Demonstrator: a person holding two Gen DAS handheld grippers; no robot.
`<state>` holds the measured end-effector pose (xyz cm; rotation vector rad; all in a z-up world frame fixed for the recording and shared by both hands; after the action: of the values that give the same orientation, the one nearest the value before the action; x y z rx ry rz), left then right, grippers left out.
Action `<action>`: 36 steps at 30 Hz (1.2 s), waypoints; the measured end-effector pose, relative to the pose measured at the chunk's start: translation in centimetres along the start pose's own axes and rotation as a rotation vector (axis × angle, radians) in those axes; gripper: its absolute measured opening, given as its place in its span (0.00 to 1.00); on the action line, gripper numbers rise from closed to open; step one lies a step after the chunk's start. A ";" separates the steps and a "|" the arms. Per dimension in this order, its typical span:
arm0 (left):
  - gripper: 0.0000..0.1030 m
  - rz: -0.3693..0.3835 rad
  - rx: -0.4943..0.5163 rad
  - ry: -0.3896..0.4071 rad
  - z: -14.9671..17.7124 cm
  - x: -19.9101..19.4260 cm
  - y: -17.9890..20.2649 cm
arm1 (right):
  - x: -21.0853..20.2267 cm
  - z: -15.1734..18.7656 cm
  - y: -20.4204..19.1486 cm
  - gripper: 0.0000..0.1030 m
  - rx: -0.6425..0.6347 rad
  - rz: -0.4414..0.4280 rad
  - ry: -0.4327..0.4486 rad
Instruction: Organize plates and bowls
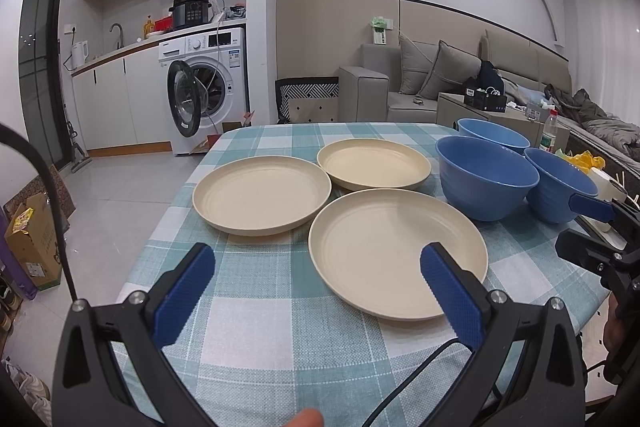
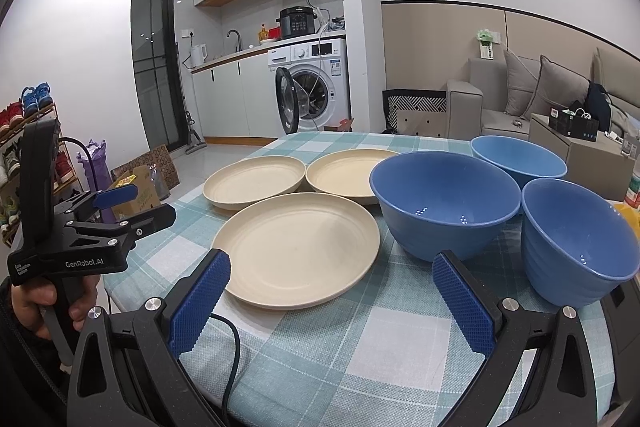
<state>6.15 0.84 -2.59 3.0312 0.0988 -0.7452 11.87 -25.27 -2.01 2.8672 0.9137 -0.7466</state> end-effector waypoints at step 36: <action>1.00 -0.050 0.017 0.061 -5.6 0.5 -3.1 | 0.5 -4.5 0.7 1.00 -0.074 0.006 0.017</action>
<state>8.96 4.15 2.11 3.0785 0.1714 -0.6605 14.57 -24.81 1.69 2.8154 0.9146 -0.6746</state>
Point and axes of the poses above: each gripper's, at about its wrist camera, not at the fingertips, and x roughly the way its jaws point, y to its right, z to its underside, the point moved 7 cm from there along x, roughly the way its jaws point, and after that the axes turned 3 degrees about -z, right-handed, at the moved point
